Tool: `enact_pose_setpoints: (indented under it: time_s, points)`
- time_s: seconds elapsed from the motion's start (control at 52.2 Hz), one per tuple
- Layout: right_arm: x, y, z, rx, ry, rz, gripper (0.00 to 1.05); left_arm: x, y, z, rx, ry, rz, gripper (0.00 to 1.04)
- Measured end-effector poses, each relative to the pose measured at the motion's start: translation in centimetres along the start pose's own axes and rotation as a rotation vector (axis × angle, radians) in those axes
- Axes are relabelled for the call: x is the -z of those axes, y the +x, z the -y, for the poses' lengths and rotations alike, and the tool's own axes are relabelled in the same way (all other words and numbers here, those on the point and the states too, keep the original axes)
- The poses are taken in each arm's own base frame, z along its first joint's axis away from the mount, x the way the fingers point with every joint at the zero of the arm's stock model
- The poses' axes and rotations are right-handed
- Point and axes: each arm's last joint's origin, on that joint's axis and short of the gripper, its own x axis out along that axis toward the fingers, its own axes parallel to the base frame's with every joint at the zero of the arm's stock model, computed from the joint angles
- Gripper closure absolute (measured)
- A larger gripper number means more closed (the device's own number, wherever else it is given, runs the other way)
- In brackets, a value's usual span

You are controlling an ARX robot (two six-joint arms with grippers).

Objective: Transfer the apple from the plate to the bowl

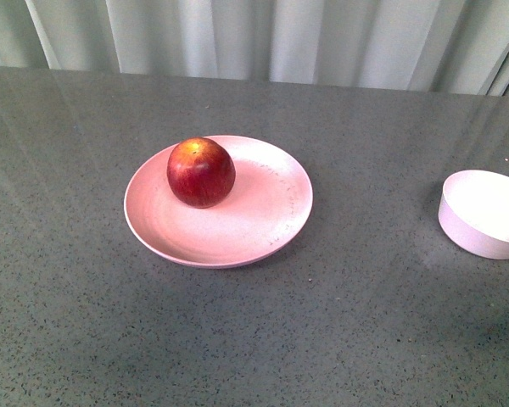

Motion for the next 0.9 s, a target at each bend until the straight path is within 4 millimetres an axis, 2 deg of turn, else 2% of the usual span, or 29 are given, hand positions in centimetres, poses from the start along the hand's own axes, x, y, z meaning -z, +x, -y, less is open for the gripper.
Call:
enact_pose_setpoints:
  time_s: [0.9]
  points:
    - [0.00,0.00,0.00,0.000,0.000,0.000,0.09,0.00,0.00,0.00,0.000,0.000,0.000,0.09]
